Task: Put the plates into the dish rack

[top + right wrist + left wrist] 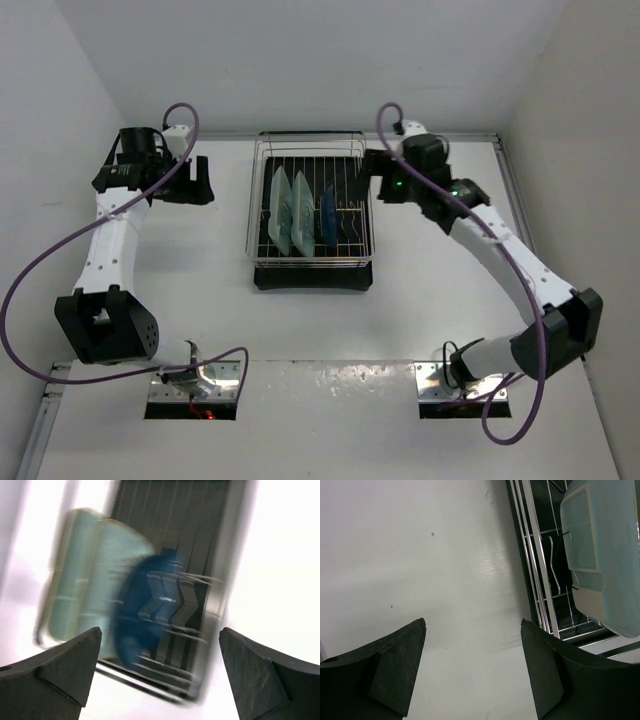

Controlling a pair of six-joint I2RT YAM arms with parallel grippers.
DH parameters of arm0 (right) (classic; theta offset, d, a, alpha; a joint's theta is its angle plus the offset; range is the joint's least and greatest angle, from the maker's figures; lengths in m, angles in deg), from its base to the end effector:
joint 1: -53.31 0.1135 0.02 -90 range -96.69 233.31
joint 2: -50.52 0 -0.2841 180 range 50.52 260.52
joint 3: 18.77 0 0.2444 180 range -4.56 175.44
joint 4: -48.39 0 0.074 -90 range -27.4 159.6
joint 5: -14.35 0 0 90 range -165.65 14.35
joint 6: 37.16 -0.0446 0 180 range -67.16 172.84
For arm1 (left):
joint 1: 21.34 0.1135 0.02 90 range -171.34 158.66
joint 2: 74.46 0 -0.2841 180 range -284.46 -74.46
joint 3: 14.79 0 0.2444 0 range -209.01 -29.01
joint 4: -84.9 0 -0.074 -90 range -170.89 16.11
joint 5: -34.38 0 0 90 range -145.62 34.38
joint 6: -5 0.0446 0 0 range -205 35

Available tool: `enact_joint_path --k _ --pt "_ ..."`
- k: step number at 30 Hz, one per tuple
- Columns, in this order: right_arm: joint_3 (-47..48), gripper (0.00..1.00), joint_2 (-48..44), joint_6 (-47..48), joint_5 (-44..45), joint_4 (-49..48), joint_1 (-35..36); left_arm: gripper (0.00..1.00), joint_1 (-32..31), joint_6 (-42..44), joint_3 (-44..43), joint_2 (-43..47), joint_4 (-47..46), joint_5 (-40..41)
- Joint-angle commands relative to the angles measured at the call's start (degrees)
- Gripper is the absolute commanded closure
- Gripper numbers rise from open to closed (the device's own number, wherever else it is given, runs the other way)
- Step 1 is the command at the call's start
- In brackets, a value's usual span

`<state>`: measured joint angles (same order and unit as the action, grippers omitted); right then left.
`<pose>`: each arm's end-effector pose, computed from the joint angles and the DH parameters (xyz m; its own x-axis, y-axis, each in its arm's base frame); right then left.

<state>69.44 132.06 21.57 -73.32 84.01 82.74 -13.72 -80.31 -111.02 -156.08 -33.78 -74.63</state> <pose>0.2837 0.1580 0.3655 -0.5991 0.2575 -0.7581 -0.1743 0.8822 0.4374 0.2941 0.0247 0.3717 -0.7112 -0.0172 -0.7028 0.1547 0.9714 -0.1802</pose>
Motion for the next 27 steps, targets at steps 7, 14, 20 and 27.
enact_joint_path --k 7,14,20,27 --pt "-8.75 0.0 -11.48 1.29 0.58 31.77 -23.09 0.16 1.79 1.46 0.19 3.48 -0.62 0.11" --pt "-17.13 0.0 -19.57 1.03 1.11 34.05 -30.73 0.16 2.31 2.6 1.77 4.02 -0.1 4.32" --pt "-21.34 0.0 -24.58 1.65 1.89 33.27 -30.93 0.16 2.31 3.13 3.79 6.57 1.05 6.96" --pt "-24.95 0.0 -30.12 0.59 -2.06 31.15 -31.1 0.16 2.31 3.13 7.39 10.16 1.05 5.82"
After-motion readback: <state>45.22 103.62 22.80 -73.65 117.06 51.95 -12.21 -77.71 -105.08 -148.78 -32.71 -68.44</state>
